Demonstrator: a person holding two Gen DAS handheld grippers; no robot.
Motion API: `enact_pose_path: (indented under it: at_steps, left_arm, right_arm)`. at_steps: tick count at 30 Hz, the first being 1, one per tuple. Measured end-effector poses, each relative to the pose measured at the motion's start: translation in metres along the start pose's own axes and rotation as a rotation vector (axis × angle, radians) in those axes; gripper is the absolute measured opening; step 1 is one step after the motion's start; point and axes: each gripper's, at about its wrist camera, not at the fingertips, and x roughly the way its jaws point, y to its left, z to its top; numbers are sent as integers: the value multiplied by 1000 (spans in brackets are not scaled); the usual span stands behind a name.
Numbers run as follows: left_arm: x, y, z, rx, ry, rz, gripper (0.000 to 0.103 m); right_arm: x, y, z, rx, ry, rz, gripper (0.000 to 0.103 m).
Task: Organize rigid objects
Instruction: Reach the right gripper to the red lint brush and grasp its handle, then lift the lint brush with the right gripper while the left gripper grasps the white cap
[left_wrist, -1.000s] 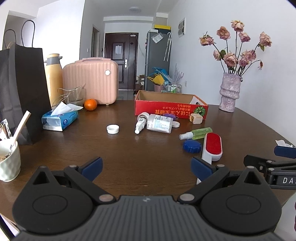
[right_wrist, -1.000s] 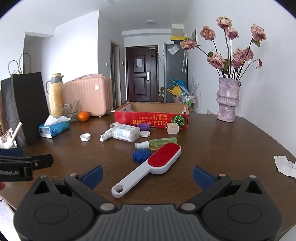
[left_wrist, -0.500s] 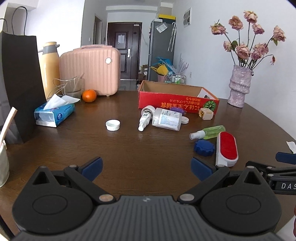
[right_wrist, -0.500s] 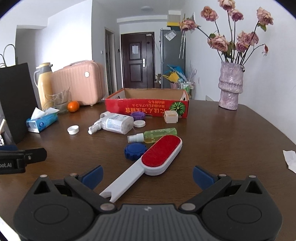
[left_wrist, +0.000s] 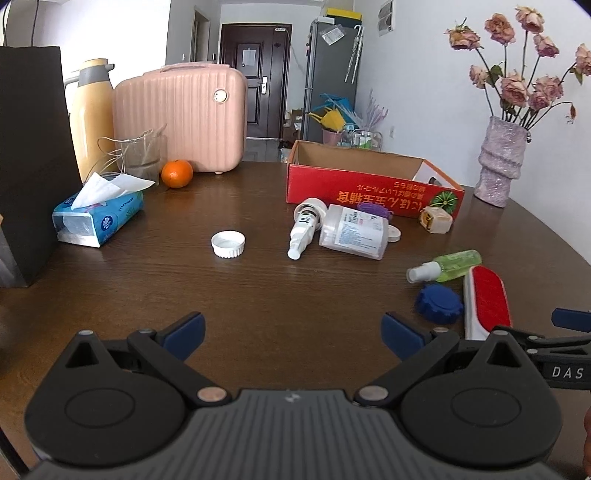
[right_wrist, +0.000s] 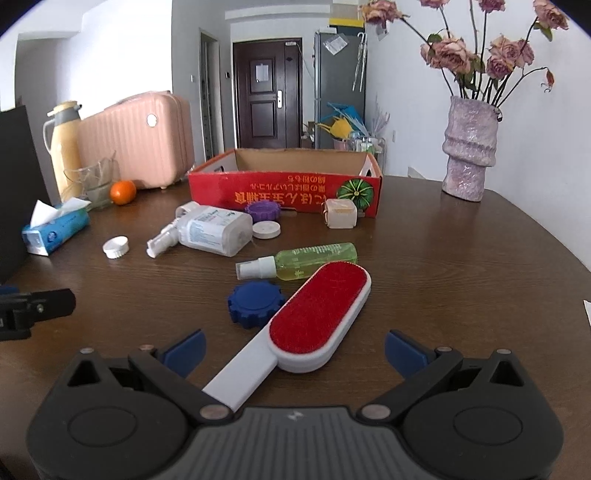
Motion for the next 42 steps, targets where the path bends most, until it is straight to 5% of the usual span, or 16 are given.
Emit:
enact_pose_path:
  at_steps: [23,29,32,42]
  left_arm:
    - [33,33,23,-69,39,5,103]
    - [35,35,23,-78,52,2,103]
    - [34,36,23,-81,54,9,103]
    - [38,37,33,-84,47,90,103]
  right_arm:
    - [72,-11,13,19,148,-133,83]
    - [73,-30,10,68,144,-81,82]
    - [67,-28,8,52,120,-45,55]
    - [52,-52,8,140,36,31,55]
